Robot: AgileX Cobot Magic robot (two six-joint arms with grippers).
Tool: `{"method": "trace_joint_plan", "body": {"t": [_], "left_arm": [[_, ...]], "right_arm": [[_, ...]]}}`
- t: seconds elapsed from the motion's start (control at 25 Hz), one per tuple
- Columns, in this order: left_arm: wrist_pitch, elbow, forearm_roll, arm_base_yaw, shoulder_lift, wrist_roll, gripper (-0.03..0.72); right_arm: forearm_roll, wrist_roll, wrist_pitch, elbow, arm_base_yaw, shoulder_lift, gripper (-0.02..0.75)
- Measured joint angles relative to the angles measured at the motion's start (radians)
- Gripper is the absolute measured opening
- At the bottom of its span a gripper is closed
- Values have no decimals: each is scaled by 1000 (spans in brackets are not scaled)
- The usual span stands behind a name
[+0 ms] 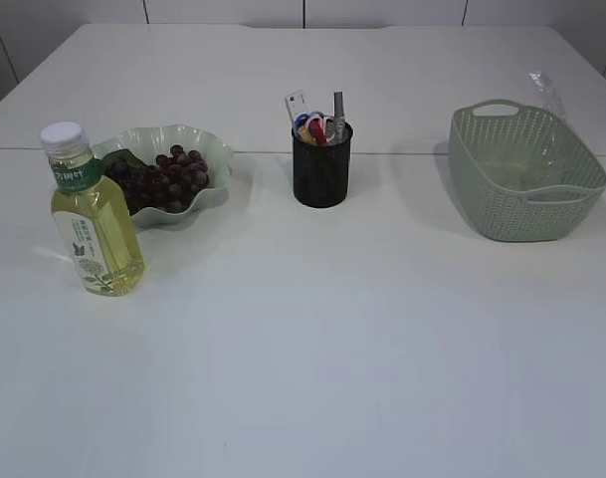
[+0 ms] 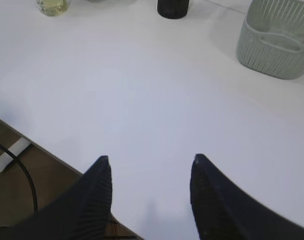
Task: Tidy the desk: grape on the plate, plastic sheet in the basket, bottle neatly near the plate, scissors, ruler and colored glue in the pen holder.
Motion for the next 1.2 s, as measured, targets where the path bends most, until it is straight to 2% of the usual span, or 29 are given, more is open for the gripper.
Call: {"method": "trace_joint_plan", "body": {"t": [0.24,0.88,1.04,1.2], "left_arm": [[2,1,15,0,0,-9,417],[2,2,28,0,0,-28,417],[2,2,28,8,0,-28,417],[2,2,28,97,0,-28,417]], "right_arm": [[-4,-9,-71,59,0,0,386],[-16,-9,-81,71,-11,0,386],[-16,-9,-83,71,-94,0,386],[-18,-9,-83,71,-254,0,386]]}}
